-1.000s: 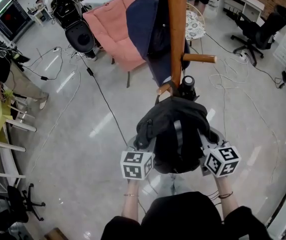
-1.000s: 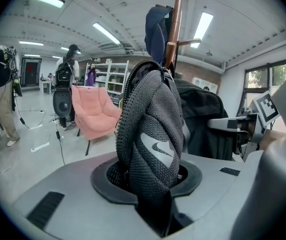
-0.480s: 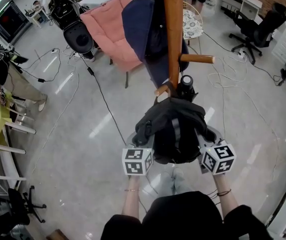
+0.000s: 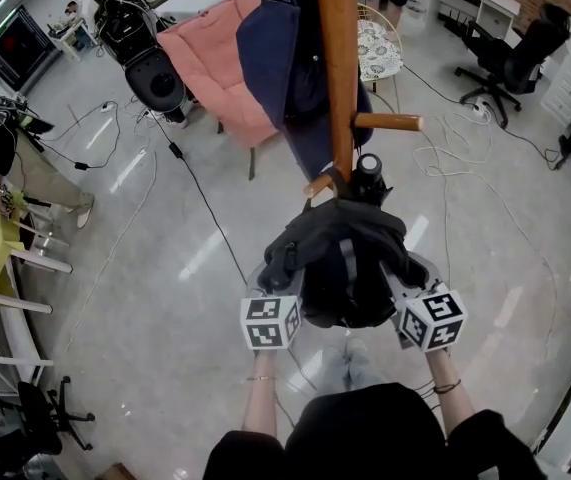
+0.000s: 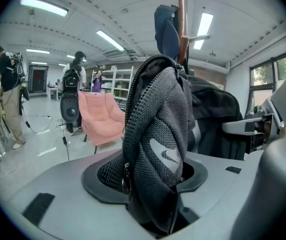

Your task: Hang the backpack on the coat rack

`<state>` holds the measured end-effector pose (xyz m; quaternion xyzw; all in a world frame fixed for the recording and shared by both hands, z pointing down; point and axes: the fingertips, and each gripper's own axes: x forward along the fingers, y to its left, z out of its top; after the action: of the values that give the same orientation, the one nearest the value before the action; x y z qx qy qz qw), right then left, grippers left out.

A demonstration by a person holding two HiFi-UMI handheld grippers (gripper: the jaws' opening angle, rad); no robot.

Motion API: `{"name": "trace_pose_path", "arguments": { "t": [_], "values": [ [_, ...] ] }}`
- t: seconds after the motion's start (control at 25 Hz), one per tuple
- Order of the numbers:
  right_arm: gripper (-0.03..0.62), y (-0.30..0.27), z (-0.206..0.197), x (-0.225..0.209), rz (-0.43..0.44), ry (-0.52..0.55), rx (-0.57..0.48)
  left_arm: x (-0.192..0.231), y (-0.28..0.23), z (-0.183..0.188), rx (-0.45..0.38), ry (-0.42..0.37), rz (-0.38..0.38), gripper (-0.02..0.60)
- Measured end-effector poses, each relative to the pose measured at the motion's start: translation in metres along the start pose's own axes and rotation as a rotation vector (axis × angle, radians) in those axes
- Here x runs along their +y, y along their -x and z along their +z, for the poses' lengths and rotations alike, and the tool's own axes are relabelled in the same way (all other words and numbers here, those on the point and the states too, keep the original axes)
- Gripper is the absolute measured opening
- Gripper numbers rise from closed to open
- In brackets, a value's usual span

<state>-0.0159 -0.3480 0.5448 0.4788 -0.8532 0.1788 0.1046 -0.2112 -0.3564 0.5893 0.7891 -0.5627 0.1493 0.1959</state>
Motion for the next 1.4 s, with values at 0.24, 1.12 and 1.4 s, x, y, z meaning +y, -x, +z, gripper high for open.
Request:
{"name": "trace_pose_path", "arguments": {
  "t": [0.24,1.12,1.4],
  "values": [
    [0.218,0.005,0.006,0.015,0.070,0.000,-0.034,0.015,0.014,-0.003,-0.026,0.049,0.065,0.245],
    [0.223,0.034,-0.005,0.085,0.280,0.111,-0.007,0.015,0.096,0.026,-0.151,0.033,0.190,0.149],
    [0.100,0.036,0.014,0.080,0.288,0.093,-0.052,0.006,0.123,0.039,-0.206,0.009,0.203,0.055]
  ]
}}
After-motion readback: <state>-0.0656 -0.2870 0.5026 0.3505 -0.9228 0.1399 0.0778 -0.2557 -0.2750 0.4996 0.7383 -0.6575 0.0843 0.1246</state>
